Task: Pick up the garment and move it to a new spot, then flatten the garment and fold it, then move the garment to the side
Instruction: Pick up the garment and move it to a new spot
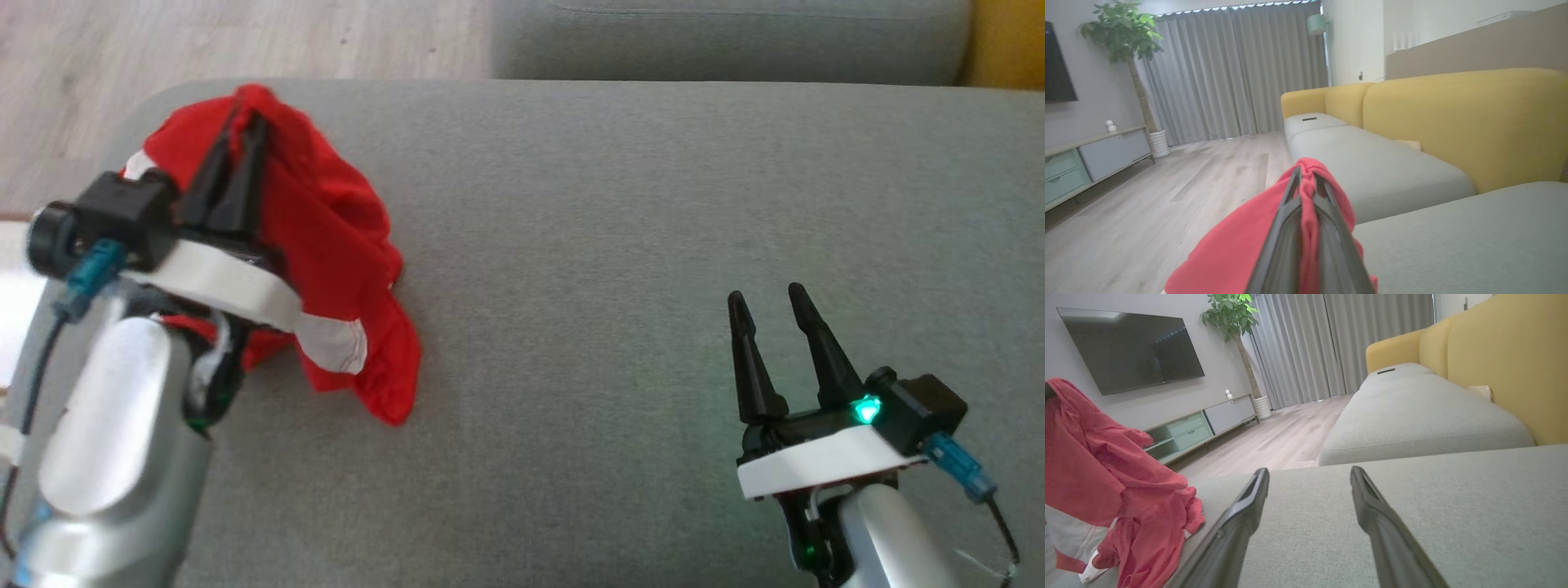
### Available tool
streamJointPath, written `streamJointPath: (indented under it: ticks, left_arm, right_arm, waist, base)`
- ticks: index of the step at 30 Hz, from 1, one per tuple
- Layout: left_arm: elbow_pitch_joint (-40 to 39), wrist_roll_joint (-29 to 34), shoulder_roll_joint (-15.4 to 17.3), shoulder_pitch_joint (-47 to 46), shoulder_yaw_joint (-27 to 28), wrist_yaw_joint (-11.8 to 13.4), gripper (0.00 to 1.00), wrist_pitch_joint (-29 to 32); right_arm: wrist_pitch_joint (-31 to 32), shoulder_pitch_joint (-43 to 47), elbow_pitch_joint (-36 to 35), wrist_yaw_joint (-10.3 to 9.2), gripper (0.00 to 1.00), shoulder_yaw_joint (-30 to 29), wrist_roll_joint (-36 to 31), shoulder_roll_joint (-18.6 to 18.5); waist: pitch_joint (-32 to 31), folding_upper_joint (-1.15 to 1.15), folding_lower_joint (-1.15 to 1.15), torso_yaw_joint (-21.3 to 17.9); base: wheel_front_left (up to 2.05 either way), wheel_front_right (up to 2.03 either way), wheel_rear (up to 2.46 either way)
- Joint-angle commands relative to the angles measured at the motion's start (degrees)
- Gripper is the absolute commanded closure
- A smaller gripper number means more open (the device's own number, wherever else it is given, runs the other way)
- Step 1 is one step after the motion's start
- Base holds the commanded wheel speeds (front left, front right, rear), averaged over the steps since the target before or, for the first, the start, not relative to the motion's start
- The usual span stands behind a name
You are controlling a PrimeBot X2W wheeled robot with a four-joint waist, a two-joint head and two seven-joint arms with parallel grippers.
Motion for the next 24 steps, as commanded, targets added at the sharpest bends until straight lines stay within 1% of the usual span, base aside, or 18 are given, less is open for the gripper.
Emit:
streamJointPath:
  ticks: [1, 6, 10, 12, 13, 18, 24]
  left_arm:
    - [-5.6, -0.3, 0.6, -2.3, 1.3, 0.8, 1.0, 1.2]
    - [-12.2, -0.3, -1.6, -1.9, -0.8, 2.1, 1.0, 4.6]
    - [-13.8, -0.4, -4.7, -2.0, -3.4, 2.9, 1.0, 6.1]
    - [-13.2, -0.1, -6.3, -2.2, -4.9, 3.4, 1.0, 6.2]
    - [-13.2, -0.1, -6.3, -2.2, -4.9, 3.4, 1.0, 6.2]
    - [-10.0, 0.1, -10.6, -2.9, -8.0, 4.5, 1.0, 5.5]
    - [-1.4, 0.0, -13.0, -6.4, -9.4, 6.5, 1.0, 2.9]
  right_arm:
    - [-0.6, -1.3, -1.9, -0.04, 0.0, 1.4, 0.6, -0.3]
    - [-0.6, -2.0, -2.3, -0.04, 0.0, 1.6, 1.2, -0.3]
    - [-0.6, -2.8, -3.1, -0.04, 0.0, 1.5, 1.5, -0.3]
    - [-0.6, -3.3, -3.6, -0.04, 0.0, 1.7, 1.7, -0.3]
    - [-0.6, -3.3, -3.6, -0.04, 0.0, 1.7, 1.7, -0.3]
    - [-0.6, -4.6, -5.1, -0.04, 0.0, 2.3, 2.3, -0.3]
    - [-0.6, -5.0, -7.2, -0.04, 0.0, 2.2, 2.6, -0.3]
  waist:
    - [-0.3, 0.0, 0.0, -1.5]
    - [-0.1, 0.0, 0.0, -5.7]
    - [0.9, 0.0, 0.0, -10.2]
    - [1.6, 0.0, 0.0, -12.8]
    - [1.6, 0.0, 0.0, -12.8]
    - [3.3, 0.0, 0.0, -19.6]
    - [5.3, 0.0, 0.0, -25.2]
  base:
    - [0.0, 0.0, 0.0]
    - [0.0, 0.0, 0.0]
    - [0.0, 0.0, 0.0]
    - [0.0, 0.0, 0.0]
    - [0.0, 0.0, 0.0]
    - [0.0, 0.0, 0.0]
    - [0.0, 0.0, 0.0]
